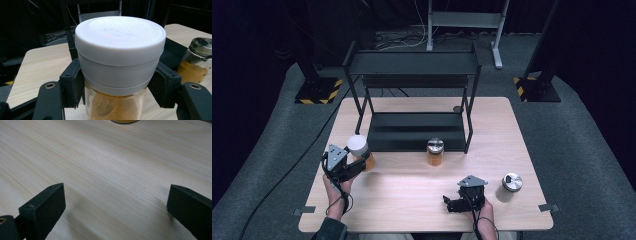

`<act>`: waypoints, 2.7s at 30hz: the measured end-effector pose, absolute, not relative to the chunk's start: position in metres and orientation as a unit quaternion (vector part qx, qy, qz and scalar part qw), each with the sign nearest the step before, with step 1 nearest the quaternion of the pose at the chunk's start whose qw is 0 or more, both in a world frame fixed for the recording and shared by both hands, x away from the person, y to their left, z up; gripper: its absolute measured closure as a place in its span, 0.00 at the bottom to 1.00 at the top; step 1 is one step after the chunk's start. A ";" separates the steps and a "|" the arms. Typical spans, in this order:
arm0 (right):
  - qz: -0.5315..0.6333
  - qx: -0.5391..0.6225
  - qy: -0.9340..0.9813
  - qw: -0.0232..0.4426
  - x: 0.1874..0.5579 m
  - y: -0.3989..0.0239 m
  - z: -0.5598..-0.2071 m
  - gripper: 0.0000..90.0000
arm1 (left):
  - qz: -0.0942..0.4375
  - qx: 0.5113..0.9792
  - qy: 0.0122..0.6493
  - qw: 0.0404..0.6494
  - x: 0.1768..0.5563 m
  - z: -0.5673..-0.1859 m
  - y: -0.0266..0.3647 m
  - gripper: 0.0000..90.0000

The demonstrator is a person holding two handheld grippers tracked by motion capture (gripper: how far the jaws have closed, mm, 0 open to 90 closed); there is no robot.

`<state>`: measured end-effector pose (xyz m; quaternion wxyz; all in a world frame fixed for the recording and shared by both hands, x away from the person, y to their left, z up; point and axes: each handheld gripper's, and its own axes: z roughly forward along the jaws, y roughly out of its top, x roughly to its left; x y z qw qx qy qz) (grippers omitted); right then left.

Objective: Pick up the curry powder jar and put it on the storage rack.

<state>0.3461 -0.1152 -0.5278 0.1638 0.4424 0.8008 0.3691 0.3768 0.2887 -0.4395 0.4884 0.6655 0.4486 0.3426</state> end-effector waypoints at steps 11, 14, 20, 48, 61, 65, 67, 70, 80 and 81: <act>0.368 0.442 0.801 0.164 0.346 -0.115 -0.528 0.01 | 0.341 0.667 0.446 0.490 0.380 -0.437 0.285 0.39; 0.369 0.442 0.801 0.164 0.346 -0.115 -0.528 0.01 | 0.341 0.668 0.444 0.490 0.382 -0.436 0.283 0.39; 0.369 0.442 0.801 0.163 0.346 -0.115 -0.528 0.01 | 0.340 0.670 0.443 0.488 0.384 -0.435 0.281 0.39; 0.369 0.441 0.802 0.164 0.346 -0.115 -0.528 0.01 | 0.337 0.671 0.448 0.485 0.401 -0.433 0.272 0.39; 0.369 0.441 0.802 0.164 0.346 -0.115 -0.528 0.01 | 0.335 0.672 0.451 0.483 0.408 -0.435 0.270 0.39; 0.369 0.441 0.802 0.164 0.346 -0.115 -0.528 0.01 | 0.334 0.672 0.452 0.482 0.411 -0.435 0.268 0.39; 0.369 0.441 0.802 0.165 0.346 -0.115 -0.528 0.01 | 0.334 0.673 0.451 0.482 0.414 -0.435 0.267 0.39; 0.368 0.441 0.802 0.165 0.346 -0.115 -0.528 0.01 | 0.334 0.673 0.451 0.482 0.415 -0.436 0.265 0.39; 0.369 0.441 0.801 0.167 0.346 -0.115 -0.528 0.01 | 0.335 0.675 0.450 0.480 0.420 -0.437 0.261 0.39; 0.370 0.441 0.801 0.167 0.345 -0.115 -0.528 0.01 | 0.335 0.675 0.449 0.480 0.421 -0.437 0.261 0.39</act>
